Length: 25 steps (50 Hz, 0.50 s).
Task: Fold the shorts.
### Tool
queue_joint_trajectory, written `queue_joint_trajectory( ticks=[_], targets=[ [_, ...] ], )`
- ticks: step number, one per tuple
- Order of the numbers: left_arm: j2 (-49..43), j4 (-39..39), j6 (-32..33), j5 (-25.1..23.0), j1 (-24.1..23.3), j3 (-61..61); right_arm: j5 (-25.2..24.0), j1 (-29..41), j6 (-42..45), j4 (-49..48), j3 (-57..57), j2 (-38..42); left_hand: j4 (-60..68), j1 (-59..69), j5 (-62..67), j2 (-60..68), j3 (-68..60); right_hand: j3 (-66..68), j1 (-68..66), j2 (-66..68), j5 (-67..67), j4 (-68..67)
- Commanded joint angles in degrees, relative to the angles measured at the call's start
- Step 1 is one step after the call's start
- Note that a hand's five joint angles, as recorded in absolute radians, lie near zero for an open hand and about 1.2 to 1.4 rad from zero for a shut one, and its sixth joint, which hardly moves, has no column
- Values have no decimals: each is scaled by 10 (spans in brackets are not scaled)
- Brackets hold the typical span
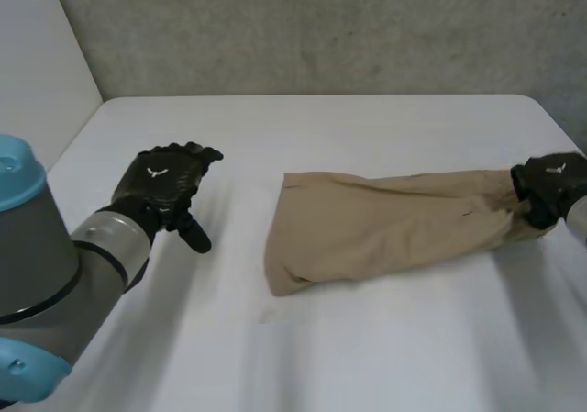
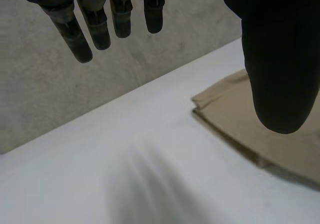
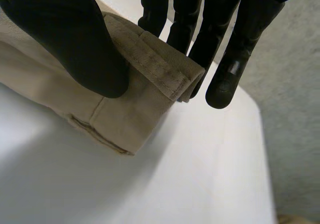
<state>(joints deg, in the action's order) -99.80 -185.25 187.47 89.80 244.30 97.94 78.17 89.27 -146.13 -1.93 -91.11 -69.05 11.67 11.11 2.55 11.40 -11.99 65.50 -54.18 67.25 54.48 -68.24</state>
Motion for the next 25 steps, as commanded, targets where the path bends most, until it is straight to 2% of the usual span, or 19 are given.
queue_joint_trajectory(
  ticks=[1, 2, 4, 8, 9, 11, 14, 16, 17, 18, 19, 20, 21, 24, 25],
  targets=[
    [36, 0, 0, -1, 12, 29, 0, 91, 45, 88, 128, 9, -17, -11, -26, -14, 20, 145, -258, 127, 155, -118],
    [36, 0, 0, -1, 12, 30, -2, 143, 36, 89, 172, 27, -17, -11, -26, -14, 20, 145, -258, 127, 155, -118],
    [36, 0, 0, 0, 12, 30, -5, 161, 35, 89, 186, 35, -17, -11, -26, -14, 20, 145, -258, 127, 155, -118],
    [36, -1, 0, 1, 10, 30, -10, 268, 47, 84, 246, 84, -17, -11, -26, -14, 20, 145, -258, 127, 155, -118],
    [36, -1, -1, 1, 10, 30, -10, 268, 47, 84, 246, 84, -17, -11, -26, -14, 20, 145, -258, 127, 155, -118],
    [37, -2, -2, 2, 8, 24, -36, 345, 68, 71, 269, 138, -17, -11, -26, -14, 20, 145, -258, 127, 155, -118],
    [36, -7, -3, 2, 6, 20, -96, 399, 94, 75, 263, 196, -17, -11, -26, -14, 20, 145, -258, 127, 155, -118],
    [36, -13, -2, 2, 6, 18, -117, 405, 101, 76, 257, 210, -17, -11, -26, -14, 20, 145, -258, 127, 155, -118],
    [36, -21, -2, 2, 6, 14, -124, 406, 103, 78, 255, 214, -17, -11, -26, -14, 20, 9, -122, -8, 19, 18],
    [36, -21, -2, 2, 6, 14, -134, 406, 104, 79, 255, 216, -17, -11, -26, -14, 20, -325, 212, -343, -315, 353],
    [36, -26, -1, 2, 6, 10, -134, 406, 104, 79, 255, 216, -17, -11, -26, -14, 20, -329, 216, -346, -319, 356],
    [33, -33, 0, 2, 5, 4, -137, 406, 100, 79, 256, 213, -17, -11, -26, -14, 20, -472, 359, -489, -462, 499],
    [29, -38, 0, 2, 5, -5, -143, 405, 96, 77, 258, 202, -17, -11, -26, -14, 20, -555, 442, -573, -545, 582],
    [27, -42, 1, 1, 2, -21, -148, 400, 63, 67, 255, 158, -17, -11, -26, -14, 20, -555, 442, -573, -545, 582],
    [24, -42, 1, 1, 0, -28, -147, 386, 23, 54, 249, 141, -17, -11, -26, -14, 20, -555, 442, -573, -545, 582]
  ],
)
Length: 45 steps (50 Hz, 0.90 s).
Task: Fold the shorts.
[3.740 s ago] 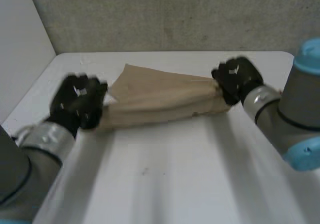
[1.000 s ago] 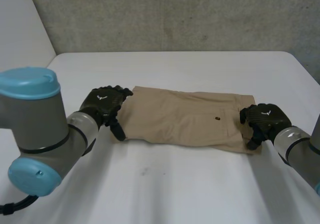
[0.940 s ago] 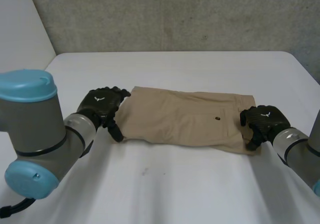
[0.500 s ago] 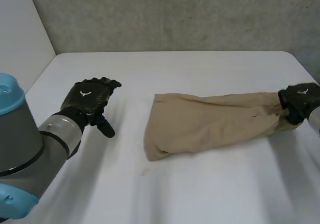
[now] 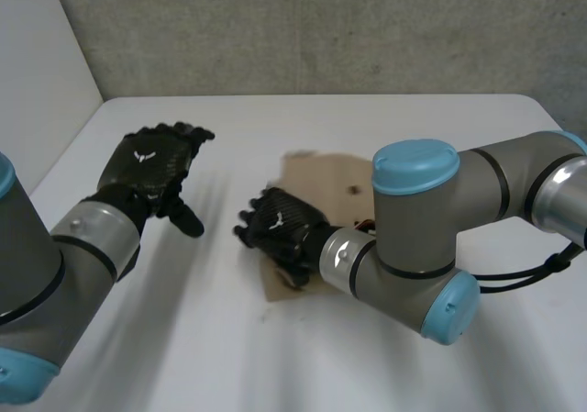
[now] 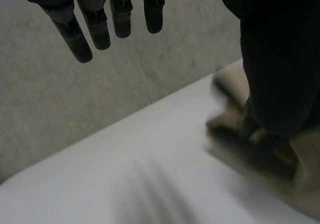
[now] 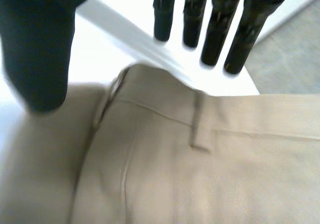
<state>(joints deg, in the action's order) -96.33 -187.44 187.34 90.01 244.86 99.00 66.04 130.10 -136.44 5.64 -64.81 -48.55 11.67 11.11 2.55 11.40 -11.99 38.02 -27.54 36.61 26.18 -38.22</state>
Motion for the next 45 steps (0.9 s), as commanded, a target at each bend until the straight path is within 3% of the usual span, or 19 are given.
queue_joint_trajectory(
  ticks=[1, 5, 9, 11, 19, 26, 36, 45],
  targets=[
    [-20, -20, 2, -1, -8, -55, -22, -34, -101, -30, -16, -74, -17, -11, -26, -14, 20, -280, 175, -266, -262, 282],
    [-66, -20, 1, -1, -26, -112, 5, -92, -245, -57, -35, -130, -17, -11, -26, -14, 20, -280, 175, -266, -262, 282],
    [-128, -19, 2, -1, -59, -179, 29, -110, -311, -59, -45, -160, -15, -9, -23, -12, 18, -280, 175, -266, -262, 282],
    [-172, -16, 2, 0, -77, -226, 65, -125, -349, -55, -51, -158, -10, -4, -18, -7, 13, -280, 175, -266, -262, 282],
    [-319, 0, 2, -1, -115, -361, 121, -139, -321, -4, -10, -96, -1, 4, -10, 2, 4, -280, 175, -266, -262, 282],
    [-431, 86, 1, 1, -122, -428, 137, -141, -315, 45, 33, -3, 2, 8, -7, 5, 1, -280, 175, -266, -262, 282],
    [-454, 165, 12, 4, -111, -412, 138, -157, -260, 73, 36, 45, 6, 11, -3, 8, -2, -280, 175, -266, -262, 282],
    [-433, 170, 51, 7, -103, -413, 140, -162, -229, 85, 37, 31, 6, 11, -3, 8, -2, -280, 175, -266, -262, 282]
  ],
)
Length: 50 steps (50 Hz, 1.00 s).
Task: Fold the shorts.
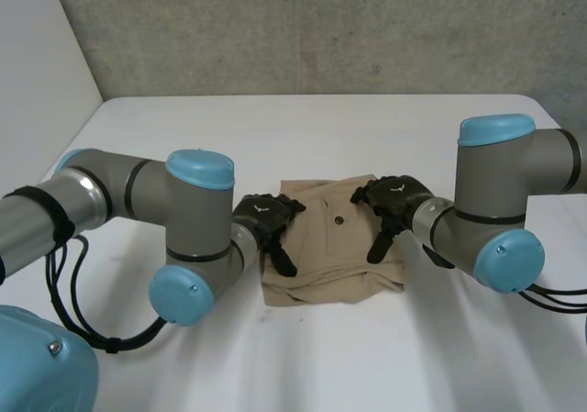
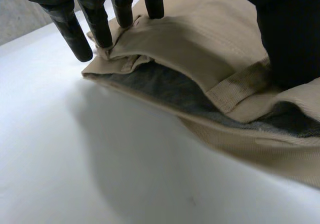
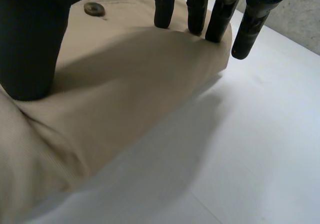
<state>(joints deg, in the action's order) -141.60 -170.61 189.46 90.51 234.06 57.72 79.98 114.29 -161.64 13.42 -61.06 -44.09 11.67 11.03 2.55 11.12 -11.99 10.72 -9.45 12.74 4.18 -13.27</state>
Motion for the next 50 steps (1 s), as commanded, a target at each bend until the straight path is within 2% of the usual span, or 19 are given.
queue_joint_trajectory(
  ticks=[1, 5, 9, 11, 13, 16, 18, 20, 21, 25, 27, 29, 34, 50],
  targets=[
    [25, 2, 35, 5, 5, 0, 1, -3, 24, 7, 0, -15, 4, 10, -5, 9, -1, -7, -5, -27, -42, 33],
    [40, 3, 36, 20, -2, -2, 2, 1, 31, 11, -2, -36, -1, 5, -10, 4, 4, -7, -5, -27, -42, 33],
    [92, 3, 35, 26, -11, 7, -1, 1, 24, 0, -12, -101, -3, 4, -12, 3, 6, -7, -5, -27, -42, 33],
    [148, 3, 32, 27, -10, 20, 5, -4, 6, -21, -22, -153, -4, 2, -13, 1, 8, -7, -5, -27, -42, 33],
    [185, 1, 31, 27, -5, 34, 18, -6, -16, -43, -31, -186, -8, -1, -17, -2, 11, -7, -5, -27, -42, 33],
    [266, -1, 27, 27, 10, 59, 61, -19, -53, -83, -51, -240, -10, -3, -18, -4, 13, -7, -5, -27, -42, 33],
    [325, 4, 17, 31, 35, 70, 89, -33, -67, -98, -65, -279, -6, 0, -15, -1, 9, -7, -5, -27, -42, 33],
    [344, 8, 12, 34, 44, 75, 99, -42, -67, -94, -72, -309, -4, 2, -13, 1, 8, -7, -5, -27, -42, 33],
    [392, 27, -7, 40, 65, 87, 107, -47, -66, -82, -81, -336, 1, 7, -8, 6, 3, -7, -5, -27, -42, 33],
    [443, 97, -16, 34, 86, 100, 105, -50, -64, -56, -97, -366, -8, -1, -17, -2, 11, -7, -5, -27, -42, 33],
    [454, 125, -16, 30, 89, 103, 102, -51, -61, -13, -102, -388, -10, -3, -18, -4, 13, -7, -5, -27, -42, 33],
    [466, 149, -16, 27, 90, 107, 101, -51, -57, 24, -102, -391, -8, -1, -17, -2, 11, -7, -5, -27, -42, 33],
    [482, 151, -16, 27, 90, 114, 98, -51, -55, 65, -102, -391, -8, -1, -17, -2, 11, -7, -5, -27, -42, 33],
    [479, 152, -15, 27, 91, 121, 71, -48, -51, 69, -102, -391, -16, -10, -25, -11, 19, -7, -5, -27, -42, 33]
  ],
)
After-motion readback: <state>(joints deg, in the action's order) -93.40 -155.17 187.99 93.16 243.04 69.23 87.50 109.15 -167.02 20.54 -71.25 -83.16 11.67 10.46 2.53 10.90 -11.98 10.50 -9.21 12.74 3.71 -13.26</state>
